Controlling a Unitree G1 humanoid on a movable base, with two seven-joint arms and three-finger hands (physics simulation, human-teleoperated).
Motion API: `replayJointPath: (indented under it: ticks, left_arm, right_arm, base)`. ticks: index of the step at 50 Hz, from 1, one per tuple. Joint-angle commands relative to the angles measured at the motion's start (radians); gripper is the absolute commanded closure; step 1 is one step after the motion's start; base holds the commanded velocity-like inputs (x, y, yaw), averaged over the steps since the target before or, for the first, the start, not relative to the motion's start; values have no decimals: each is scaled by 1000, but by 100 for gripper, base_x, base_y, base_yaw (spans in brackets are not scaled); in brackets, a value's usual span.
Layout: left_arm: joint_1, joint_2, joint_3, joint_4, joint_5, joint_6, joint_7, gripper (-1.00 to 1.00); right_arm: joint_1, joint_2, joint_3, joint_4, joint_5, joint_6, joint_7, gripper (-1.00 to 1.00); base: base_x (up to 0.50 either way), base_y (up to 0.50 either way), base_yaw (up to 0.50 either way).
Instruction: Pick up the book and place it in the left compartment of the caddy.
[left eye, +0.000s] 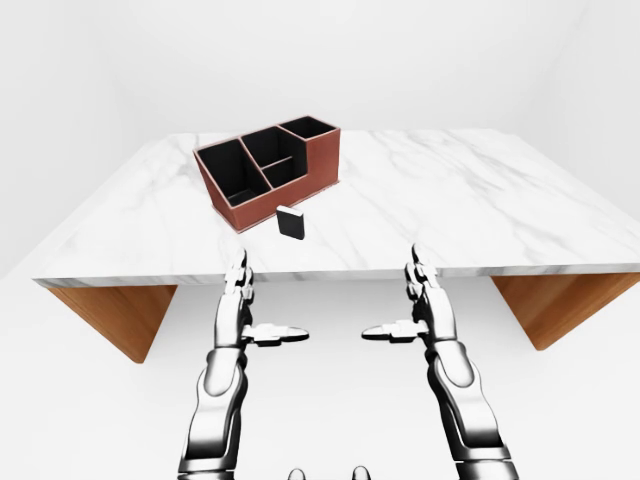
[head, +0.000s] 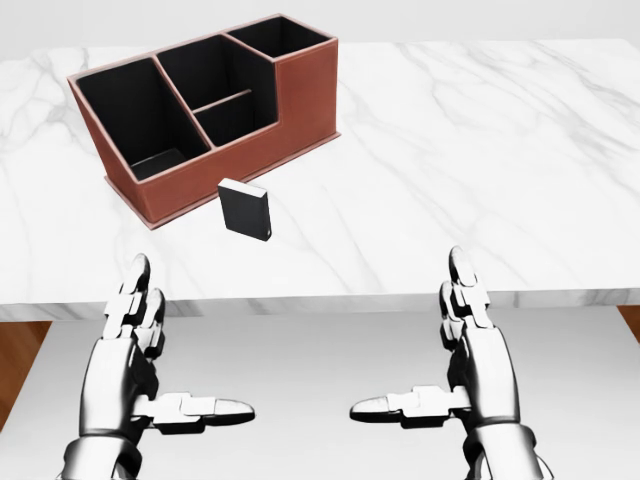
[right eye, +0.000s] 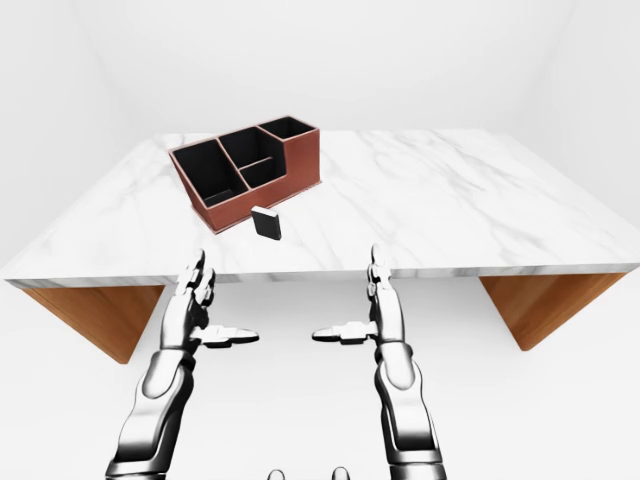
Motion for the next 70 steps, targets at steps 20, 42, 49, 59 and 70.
replayJointPath:
  ticks: [20, 42, 49, 59, 70]
  left_arm:
    - [79, 5, 59, -257, -69, 68, -39, -100]
    - [86, 12, 209, -433, -301, 68, -3, -100]
    - [87, 13, 213, -440, -307, 68, -8, -100]
    - [92, 12, 218, -454, -313, 68, -8, -100]
    - [94, 10, 210, -444, -304, 68, -9, -100]
  right_arm:
    - [81, -3, 11, -223, -65, 62, 40, -100]
    - [116, -2, 14, -308, -72, 62, 51, -100]
    - [132, 0, 33, -357, -85, 62, 51, -100]
    - [209, -6, 110, -578, -130, 62, 42, -100]
    - [243, -33, 185, -673, -182, 62, 13, -100]
  base:
    - [0, 0, 0]
    - [0, 0, 0]
    - [0, 0, 0]
    - [0, 0, 0]
    - [0, 0, 0]
